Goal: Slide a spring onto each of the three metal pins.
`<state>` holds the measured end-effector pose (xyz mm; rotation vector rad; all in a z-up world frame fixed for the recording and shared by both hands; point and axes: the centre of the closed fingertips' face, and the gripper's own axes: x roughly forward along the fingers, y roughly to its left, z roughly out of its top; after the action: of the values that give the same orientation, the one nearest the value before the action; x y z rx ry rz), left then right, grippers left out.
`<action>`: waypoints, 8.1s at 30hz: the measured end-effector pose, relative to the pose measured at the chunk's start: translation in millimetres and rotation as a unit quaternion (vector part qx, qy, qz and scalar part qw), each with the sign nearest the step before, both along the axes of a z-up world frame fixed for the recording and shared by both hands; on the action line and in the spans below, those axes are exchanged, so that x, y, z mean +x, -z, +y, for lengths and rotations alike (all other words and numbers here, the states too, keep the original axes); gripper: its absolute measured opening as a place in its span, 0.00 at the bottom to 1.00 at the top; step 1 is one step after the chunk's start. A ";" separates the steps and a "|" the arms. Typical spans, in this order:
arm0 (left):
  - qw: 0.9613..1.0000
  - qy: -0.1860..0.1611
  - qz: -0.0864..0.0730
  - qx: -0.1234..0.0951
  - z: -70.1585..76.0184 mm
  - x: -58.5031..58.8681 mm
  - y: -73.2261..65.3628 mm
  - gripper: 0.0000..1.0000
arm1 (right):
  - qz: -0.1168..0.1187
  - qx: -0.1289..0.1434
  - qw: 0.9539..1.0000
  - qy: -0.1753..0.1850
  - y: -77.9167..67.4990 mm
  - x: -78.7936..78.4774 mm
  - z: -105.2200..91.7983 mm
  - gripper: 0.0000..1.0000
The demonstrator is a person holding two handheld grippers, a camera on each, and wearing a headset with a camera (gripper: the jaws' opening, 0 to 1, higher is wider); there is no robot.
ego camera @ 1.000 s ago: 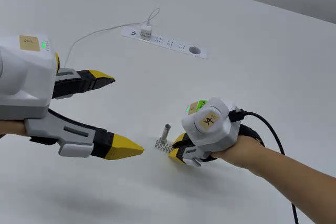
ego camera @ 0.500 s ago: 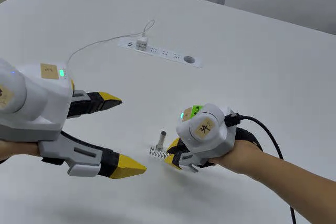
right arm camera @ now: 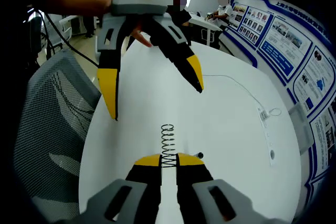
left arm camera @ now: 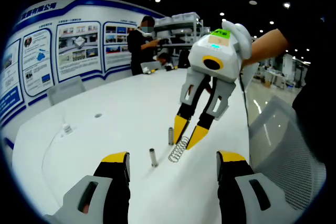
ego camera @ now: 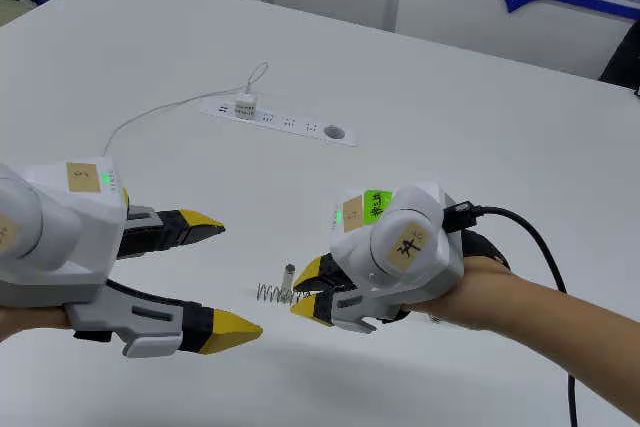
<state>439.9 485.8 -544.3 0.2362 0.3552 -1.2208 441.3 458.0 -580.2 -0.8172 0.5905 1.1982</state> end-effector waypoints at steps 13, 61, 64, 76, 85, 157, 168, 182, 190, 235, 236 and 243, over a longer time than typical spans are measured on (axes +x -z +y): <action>0.999 0.037 -0.022 0.012 -13.8 -18.4 -0.4 0.45 | -0.030 0.014 0.999 -0.022 -29.0 -22.7 2.4 0.10; 0.983 0.134 -0.120 0.024 -38.7 -55.2 -20.2 0.10 | -0.087 0.024 0.993 -0.083 -50.8 -57.3 -3.1 0.11; 0.983 0.134 -0.121 0.021 -37.7 -55.1 -21.6 0.10 | -0.113 0.021 0.990 -0.083 -52.6 -52.1 -2.0 0.16; 0.984 0.134 -0.116 0.018 -35.6 -54.5 -19.1 0.10 | -0.059 0.038 0.996 -0.049 -44.2 -52.2 -7.2 0.12; 0.981 0.149 -0.119 0.035 -37.1 -57.5 -10.8 0.10 | -0.017 0.080 0.996 -0.040 -53.2 -59.3 -7.2 0.11; 0.999 0.003 -0.009 -0.039 -2.8 -3.5 -4.2 0.52 | 0.049 0.252 0.958 0.129 -99.8 36.4 10.5 0.10; 1.000 -0.007 0.002 -0.028 4.8 4.1 7.3 0.63 | 0.045 0.210 0.965 0.149 -71.1 59.5 1.0 0.10; 0.999 -0.023 0.016 -0.042 7.7 14.4 12.3 0.66 | 0.073 0.194 0.964 0.167 -37.4 76.6 -0.3 0.10; 0.997 -0.037 0.030 -0.053 14.0 19.1 13.1 0.72 | 0.088 0.195 0.959 0.187 -21.7 81.0 -3.6 0.10; 0.996 -0.032 0.052 -0.059 17.8 26.8 16.1 0.82 | 0.072 0.125 0.973 0.180 51.2 71.5 -0.2 0.11; 0.996 -0.032 0.052 -0.057 17.7 26.7 16.6 0.82 | 0.071 0.124 0.973 0.179 52.1 71.3 -0.3 0.11; 0.997 -0.028 0.055 -0.056 15.1 23.1 15.9 0.82 | 0.062 0.110 0.980 0.157 56.4 66.4 0.5 0.11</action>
<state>463.0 500.9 -560.3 0.0622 0.3839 -1.1970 507.7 458.4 -636.6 -0.4450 0.6496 1.0064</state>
